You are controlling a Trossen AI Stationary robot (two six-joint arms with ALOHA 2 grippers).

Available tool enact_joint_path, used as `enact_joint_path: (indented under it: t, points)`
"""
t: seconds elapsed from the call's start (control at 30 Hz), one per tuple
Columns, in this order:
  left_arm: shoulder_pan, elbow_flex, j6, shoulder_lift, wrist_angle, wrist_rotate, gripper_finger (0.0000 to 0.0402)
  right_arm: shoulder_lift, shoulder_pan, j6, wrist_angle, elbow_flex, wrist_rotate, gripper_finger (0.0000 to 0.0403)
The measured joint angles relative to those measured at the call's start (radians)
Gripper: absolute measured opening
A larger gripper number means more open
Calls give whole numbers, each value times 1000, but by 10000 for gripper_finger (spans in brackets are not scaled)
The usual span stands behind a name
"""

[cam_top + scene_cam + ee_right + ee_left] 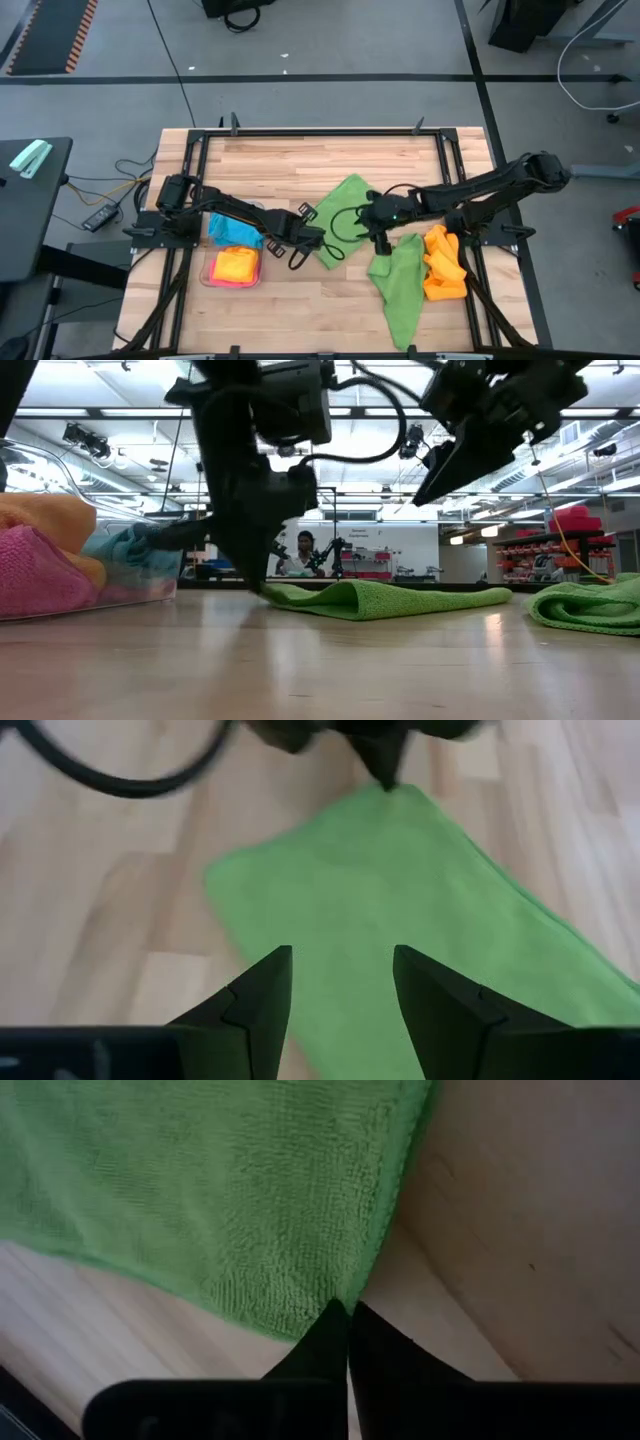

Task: Fold microfiber towels
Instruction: Fold the left green microfiber cloth

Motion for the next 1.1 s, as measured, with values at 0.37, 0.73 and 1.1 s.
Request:
enact_joint_path:
  t: [0.37, 0.73, 1.1]
  points:
    - [-12, 161, -51, -1, -224, 60, 11, 19, 172, 80, 76, 0, 156, 184]
    - [-11, 210, -69, -2, -288, 74, 11, 236, 280, 96, 278, 0, 275, 184]
    - [-10, 204, -129, -3, -285, 124, 10, 457, 466, 69, 475, 31, 563, 172]
